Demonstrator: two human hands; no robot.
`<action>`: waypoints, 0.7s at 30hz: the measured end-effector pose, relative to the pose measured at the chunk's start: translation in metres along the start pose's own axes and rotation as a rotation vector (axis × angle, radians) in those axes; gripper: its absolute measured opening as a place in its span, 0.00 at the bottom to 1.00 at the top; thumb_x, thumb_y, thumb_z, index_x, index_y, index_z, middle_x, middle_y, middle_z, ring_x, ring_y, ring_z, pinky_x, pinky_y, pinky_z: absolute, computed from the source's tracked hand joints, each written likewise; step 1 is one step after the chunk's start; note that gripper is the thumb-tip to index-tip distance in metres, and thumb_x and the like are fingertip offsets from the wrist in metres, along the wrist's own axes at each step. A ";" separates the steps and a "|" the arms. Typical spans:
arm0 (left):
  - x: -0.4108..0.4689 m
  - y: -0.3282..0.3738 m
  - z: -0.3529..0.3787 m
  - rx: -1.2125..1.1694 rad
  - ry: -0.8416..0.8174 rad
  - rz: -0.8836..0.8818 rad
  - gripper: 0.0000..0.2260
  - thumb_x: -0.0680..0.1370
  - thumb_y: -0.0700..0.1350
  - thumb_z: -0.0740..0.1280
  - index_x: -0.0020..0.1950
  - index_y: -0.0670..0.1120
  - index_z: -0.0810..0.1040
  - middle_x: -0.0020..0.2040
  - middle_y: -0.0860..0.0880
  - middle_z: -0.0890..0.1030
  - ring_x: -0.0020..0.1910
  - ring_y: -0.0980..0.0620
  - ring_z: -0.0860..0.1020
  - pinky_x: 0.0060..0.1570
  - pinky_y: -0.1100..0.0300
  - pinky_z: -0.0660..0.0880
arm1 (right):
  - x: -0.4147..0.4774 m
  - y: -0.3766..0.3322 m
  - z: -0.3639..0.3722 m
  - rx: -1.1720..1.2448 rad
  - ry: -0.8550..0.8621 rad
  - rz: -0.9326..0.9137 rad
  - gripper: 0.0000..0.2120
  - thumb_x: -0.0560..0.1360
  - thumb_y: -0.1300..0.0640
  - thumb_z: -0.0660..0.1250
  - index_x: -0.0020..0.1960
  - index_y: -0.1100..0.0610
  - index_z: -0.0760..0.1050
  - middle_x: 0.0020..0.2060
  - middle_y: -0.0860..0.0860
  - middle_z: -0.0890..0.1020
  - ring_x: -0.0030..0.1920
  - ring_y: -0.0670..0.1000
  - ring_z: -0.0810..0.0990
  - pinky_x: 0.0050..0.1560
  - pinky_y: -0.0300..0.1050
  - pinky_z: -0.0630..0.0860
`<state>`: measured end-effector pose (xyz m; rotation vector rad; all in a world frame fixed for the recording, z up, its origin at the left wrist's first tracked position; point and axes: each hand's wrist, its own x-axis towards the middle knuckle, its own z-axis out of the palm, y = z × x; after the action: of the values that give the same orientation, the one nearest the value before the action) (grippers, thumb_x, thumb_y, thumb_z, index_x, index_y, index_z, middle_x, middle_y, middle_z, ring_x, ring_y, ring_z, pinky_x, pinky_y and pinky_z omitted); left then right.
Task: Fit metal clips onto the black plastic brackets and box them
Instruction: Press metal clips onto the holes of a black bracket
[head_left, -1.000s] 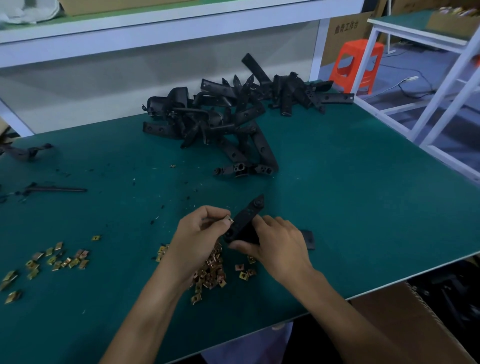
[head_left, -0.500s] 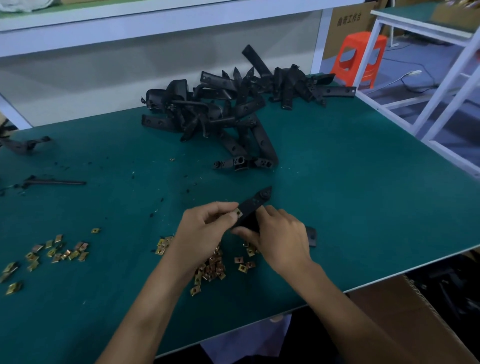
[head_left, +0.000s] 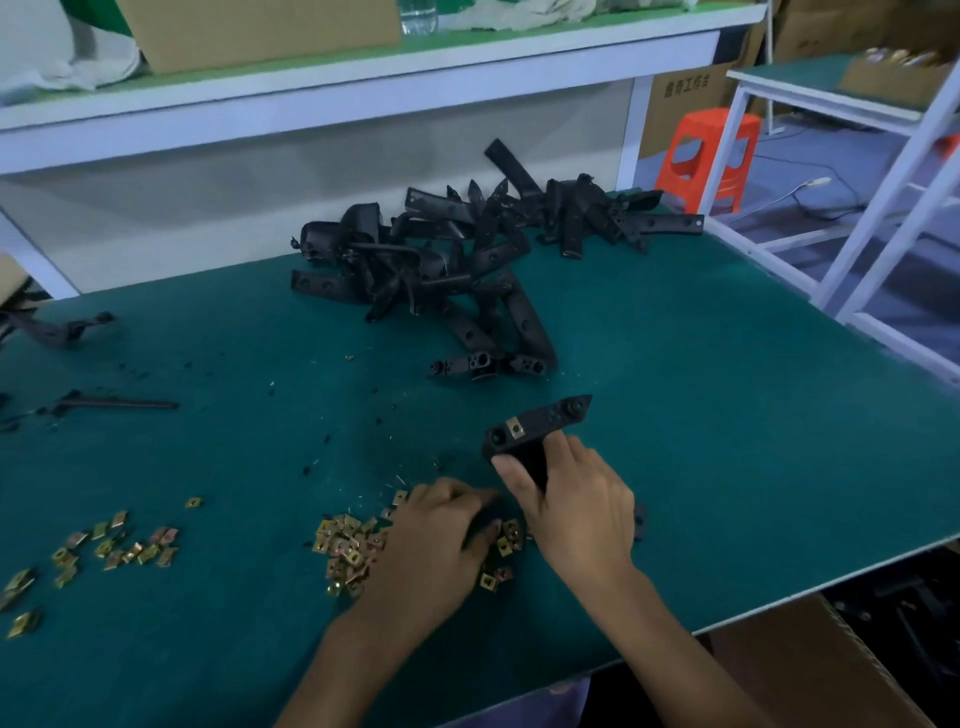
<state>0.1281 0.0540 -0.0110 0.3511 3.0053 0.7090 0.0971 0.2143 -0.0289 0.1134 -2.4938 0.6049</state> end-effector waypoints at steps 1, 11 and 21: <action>-0.001 0.000 0.003 0.056 0.004 0.006 0.14 0.83 0.53 0.62 0.68 0.57 0.77 0.60 0.55 0.76 0.59 0.53 0.70 0.61 0.61 0.63 | 0.000 0.000 0.000 0.003 -0.001 -0.005 0.33 0.80 0.29 0.47 0.39 0.56 0.71 0.31 0.49 0.75 0.30 0.54 0.75 0.28 0.42 0.63; -0.003 -0.007 -0.006 -0.349 0.177 -0.150 0.06 0.78 0.48 0.70 0.46 0.58 0.76 0.41 0.63 0.81 0.45 0.65 0.78 0.43 0.73 0.71 | -0.001 0.001 0.000 -0.012 -0.059 -0.040 0.35 0.79 0.27 0.44 0.42 0.55 0.73 0.33 0.49 0.77 0.33 0.53 0.77 0.28 0.45 0.66; 0.014 -0.003 -0.061 -0.886 0.292 -0.220 0.07 0.77 0.43 0.73 0.52 0.54 0.85 0.49 0.55 0.86 0.50 0.59 0.83 0.48 0.67 0.77 | -0.007 0.000 0.008 -0.006 0.048 -0.297 0.33 0.78 0.27 0.51 0.41 0.53 0.77 0.30 0.48 0.75 0.29 0.52 0.74 0.30 0.43 0.66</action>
<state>0.1084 0.0277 0.0427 -0.1337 2.5131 2.0388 0.0989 0.2109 -0.0386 0.4521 -2.3704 0.4687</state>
